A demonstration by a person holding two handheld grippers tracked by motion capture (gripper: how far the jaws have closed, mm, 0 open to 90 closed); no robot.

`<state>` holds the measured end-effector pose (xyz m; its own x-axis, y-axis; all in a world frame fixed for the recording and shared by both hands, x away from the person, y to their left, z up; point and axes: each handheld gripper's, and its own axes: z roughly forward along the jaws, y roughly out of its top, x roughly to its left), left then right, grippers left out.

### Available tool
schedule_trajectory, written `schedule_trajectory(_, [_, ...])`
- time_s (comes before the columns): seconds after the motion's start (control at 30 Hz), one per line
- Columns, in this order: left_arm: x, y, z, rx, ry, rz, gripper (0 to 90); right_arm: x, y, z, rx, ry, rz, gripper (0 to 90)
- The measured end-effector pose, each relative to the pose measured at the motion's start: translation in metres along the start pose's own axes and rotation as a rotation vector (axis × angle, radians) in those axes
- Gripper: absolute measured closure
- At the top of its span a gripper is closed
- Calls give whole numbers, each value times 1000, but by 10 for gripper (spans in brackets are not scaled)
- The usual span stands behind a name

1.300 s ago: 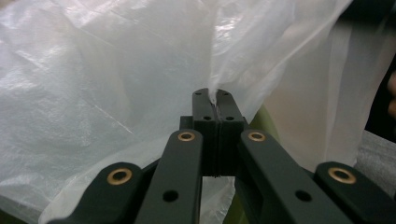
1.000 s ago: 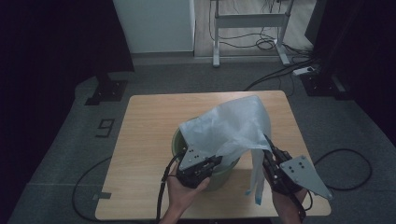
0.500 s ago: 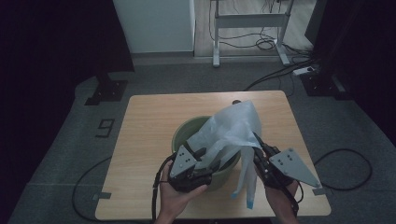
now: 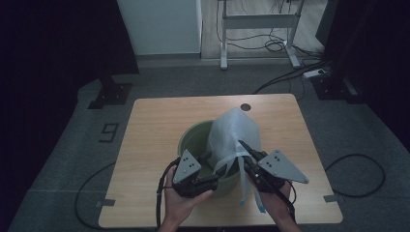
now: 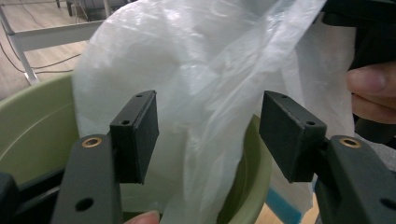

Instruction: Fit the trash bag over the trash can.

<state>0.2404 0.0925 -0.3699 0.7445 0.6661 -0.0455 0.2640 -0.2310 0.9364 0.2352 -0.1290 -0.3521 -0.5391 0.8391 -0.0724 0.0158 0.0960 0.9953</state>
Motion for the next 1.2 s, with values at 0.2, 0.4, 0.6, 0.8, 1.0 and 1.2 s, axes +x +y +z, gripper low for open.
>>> schedule_trajectory(0.2, [1,-3,4,11,25,13,530,6,-2,8,13,65,30,855])
schedule_trajectory(0.4, [6,-4,9,22,-28,-7,803,6,-8,6,14,86,39,849])
schedule_trajectory(0.6, [4,-2,14,19,-32,-5,893,3,-12,-2,12,74,35,706])
schedule_trajectory(0.8, [8,-1,13,-1,1,-19,894,12,-25,-17,30,-26,29,411])
schedule_trajectory(1.0, [13,-3,11,-10,13,-38,895,18,-48,-33,80,-51,62,340])
schedule_trajectory(1.2, [15,-4,9,-18,18,-46,895,23,-68,-42,110,-65,81,339])
